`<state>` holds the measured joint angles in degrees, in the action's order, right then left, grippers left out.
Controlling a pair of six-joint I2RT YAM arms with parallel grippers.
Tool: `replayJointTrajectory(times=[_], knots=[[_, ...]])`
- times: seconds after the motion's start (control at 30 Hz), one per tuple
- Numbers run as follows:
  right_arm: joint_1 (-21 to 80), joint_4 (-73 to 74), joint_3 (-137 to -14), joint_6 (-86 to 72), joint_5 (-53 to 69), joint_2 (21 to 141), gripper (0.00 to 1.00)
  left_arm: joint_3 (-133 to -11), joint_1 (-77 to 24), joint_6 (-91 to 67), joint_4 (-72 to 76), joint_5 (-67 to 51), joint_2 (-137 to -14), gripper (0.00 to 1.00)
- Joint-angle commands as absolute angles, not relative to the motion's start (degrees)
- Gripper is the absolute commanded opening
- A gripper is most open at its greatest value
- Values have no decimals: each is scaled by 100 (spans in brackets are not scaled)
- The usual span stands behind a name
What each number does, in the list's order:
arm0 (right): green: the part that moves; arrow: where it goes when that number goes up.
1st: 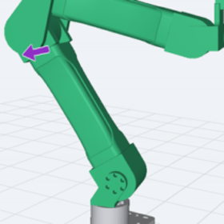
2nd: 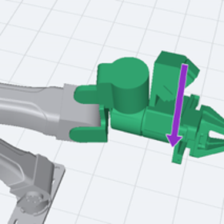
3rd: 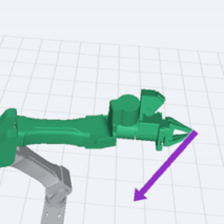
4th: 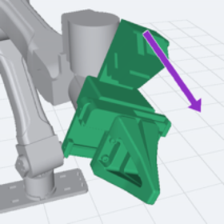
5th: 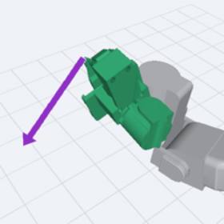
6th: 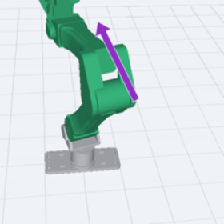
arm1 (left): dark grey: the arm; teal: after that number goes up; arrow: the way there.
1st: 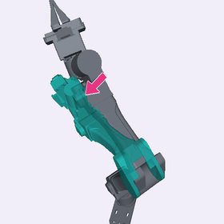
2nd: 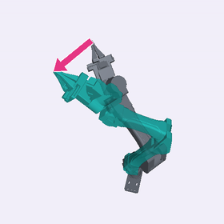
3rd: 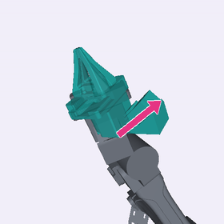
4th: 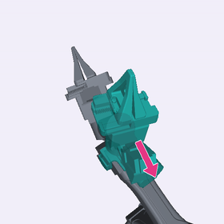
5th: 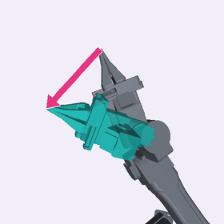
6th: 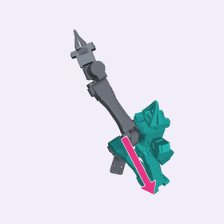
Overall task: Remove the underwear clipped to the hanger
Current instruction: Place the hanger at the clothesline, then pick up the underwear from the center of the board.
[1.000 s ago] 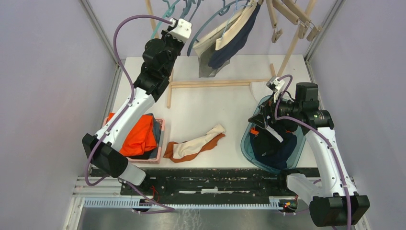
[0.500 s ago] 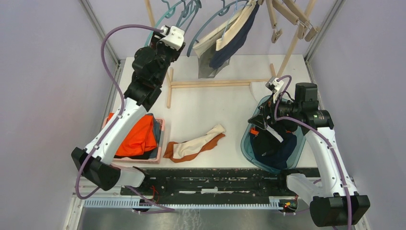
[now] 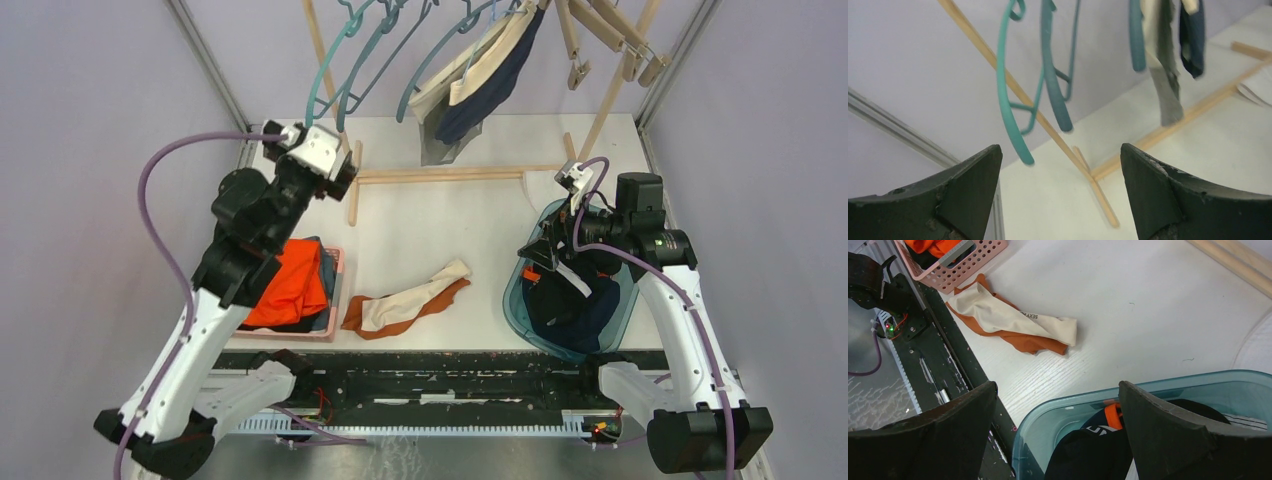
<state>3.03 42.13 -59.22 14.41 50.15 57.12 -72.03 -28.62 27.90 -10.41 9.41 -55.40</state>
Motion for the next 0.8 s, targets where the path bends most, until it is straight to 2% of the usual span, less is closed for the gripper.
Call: replayJointTrajectory(times=[0.0, 0.13, 0.23, 0.33, 0.5, 0.77], knots=[[347, 4090, -6001, 1462, 5071, 5631, 100, -6630, -2849, 2507, -2486, -102, -4871, 95], [342, 4043, -5978, 1420, 5071, 5646, 100, -5897, -2855, 3246, -3626, -1433, -4621, 98], [343, 4043, -5981, 1415, 5063, 5674, 100, -5384, -2922, 3688, -4063, -1859, -4693, 100], [341, 4035, -5975, 1407, 5039, 5709, 100, -4916, -3060, 4034, -4037, -1893, -4832, 100], [338, 4042, -5968, 1414, 4993, 5774, 100, -4210, -3462, 4515, -3805, -1753, -5349, 94], [343, 4045, -5957, 1433, 4966, 5814, 100, -3679, -4146, 4597, -3263, -1133, -6317, 91]])
